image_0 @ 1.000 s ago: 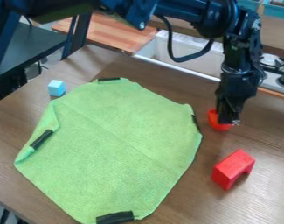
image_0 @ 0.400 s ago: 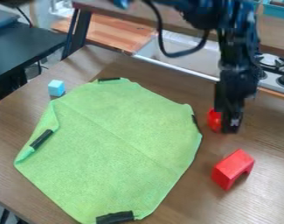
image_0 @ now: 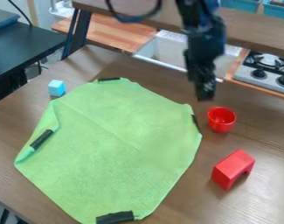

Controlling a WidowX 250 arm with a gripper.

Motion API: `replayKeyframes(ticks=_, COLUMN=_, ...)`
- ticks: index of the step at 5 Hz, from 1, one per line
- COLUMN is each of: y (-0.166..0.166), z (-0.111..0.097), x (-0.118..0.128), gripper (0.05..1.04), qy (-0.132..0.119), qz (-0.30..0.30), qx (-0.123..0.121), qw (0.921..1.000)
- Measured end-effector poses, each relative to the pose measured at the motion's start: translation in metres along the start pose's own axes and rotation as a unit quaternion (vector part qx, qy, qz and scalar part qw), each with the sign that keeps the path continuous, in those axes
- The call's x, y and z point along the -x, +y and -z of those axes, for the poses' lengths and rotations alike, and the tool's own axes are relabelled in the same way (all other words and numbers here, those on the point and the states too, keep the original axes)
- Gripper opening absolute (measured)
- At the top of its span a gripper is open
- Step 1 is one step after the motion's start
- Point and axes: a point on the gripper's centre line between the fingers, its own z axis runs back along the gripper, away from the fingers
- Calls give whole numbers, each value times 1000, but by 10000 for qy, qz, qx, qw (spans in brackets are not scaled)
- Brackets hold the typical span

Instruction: Remove the red cup from the cloth

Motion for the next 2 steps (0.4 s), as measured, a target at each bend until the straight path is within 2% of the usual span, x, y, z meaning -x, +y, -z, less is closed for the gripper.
replayKeyframes(ticks=1, y=22, z=-13, x=43, gripper=999, qy=418, qz=-1304, qx=81, qw=9906)
replayKeyframes(ticks=2, y=43, z=-38, x=89, gripper=999, qy=301, qz=-2607, qx=4, qw=9650)
